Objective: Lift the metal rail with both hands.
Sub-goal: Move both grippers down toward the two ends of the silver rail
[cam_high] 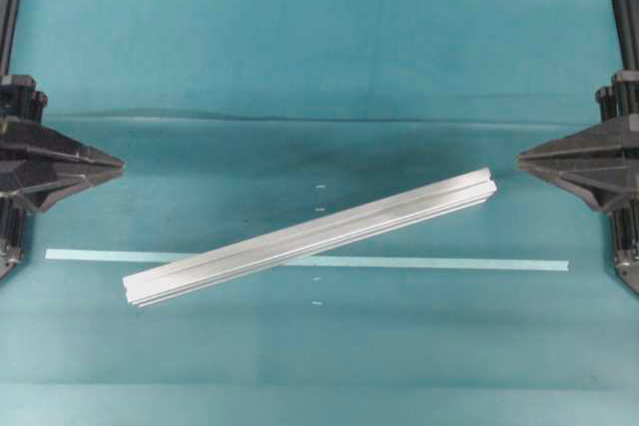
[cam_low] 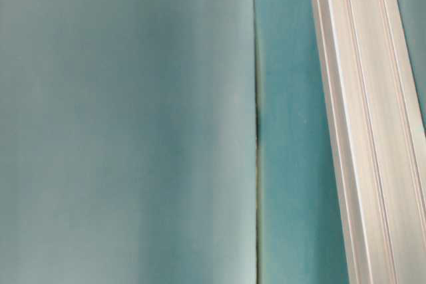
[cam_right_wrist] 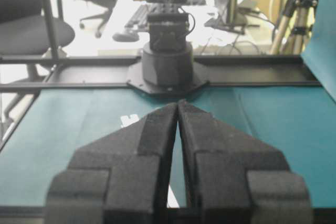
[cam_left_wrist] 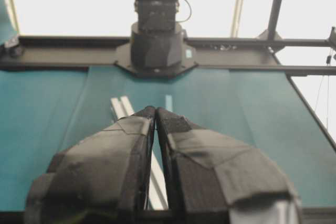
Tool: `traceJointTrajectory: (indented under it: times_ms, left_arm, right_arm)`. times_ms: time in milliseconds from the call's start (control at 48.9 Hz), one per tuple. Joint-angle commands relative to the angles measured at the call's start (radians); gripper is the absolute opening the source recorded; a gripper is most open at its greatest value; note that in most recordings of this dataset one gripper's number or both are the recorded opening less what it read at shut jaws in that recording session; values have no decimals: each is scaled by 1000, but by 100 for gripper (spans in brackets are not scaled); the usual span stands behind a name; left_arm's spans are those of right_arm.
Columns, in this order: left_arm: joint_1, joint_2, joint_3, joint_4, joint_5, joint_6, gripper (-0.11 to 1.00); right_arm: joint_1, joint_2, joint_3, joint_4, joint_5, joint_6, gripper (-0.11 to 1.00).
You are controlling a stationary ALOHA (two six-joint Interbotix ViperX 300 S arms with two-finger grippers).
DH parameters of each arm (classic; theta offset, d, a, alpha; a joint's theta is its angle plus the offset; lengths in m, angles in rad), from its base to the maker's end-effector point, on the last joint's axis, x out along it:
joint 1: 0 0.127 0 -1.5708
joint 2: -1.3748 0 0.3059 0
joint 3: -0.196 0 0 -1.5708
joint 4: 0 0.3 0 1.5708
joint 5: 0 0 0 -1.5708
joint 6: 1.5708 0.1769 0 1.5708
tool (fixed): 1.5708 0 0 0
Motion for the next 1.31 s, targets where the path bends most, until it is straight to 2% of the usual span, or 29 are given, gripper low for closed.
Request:
traceJointTrajectory:
  times_ms: [0,41,123,184,307,429,552,797,981,1125,1288]
  left_arm:
    - [-5,8,-55,12,26,-38,14]
    - [-2,9,-71,12,51,-49,13]
    - [-3,9,-100,12,110,-69,2]
    - [-5,15,-126,12,175,-78,-3]
    - [-6,43,-193,14,296,-83,-5]
    - [-6,84,-261,12,387,-95,-5]
    - [-14,146,-339,14,502,-140,-5]
    - [-54,291,-497,15,699,-179,-5]
    - [-63,400,-620,15,882,-193,-5]
    - [-63,465,-686,17,983,-245,-6]
    - [-75,509,-716,26,1108,-324,-6]
  right_arm:
    - [-6,11,-6,3,-6,8,14]
    - [-6,11,-11,25,5,9,13]
    - [-11,11,-18,61,44,29,1]
    - [-17,11,-32,78,98,44,-2]
    - [-41,14,-98,80,276,80,-3]
    - [-66,32,-198,80,480,87,-3]
    - [-75,89,-308,80,689,84,-3]
    - [-75,265,-474,72,959,64,-3]
    - [-75,411,-581,66,1075,-37,-3]
    - [-97,517,-647,66,1140,-152,-3]
    - [-169,623,-709,66,1252,-296,-3]
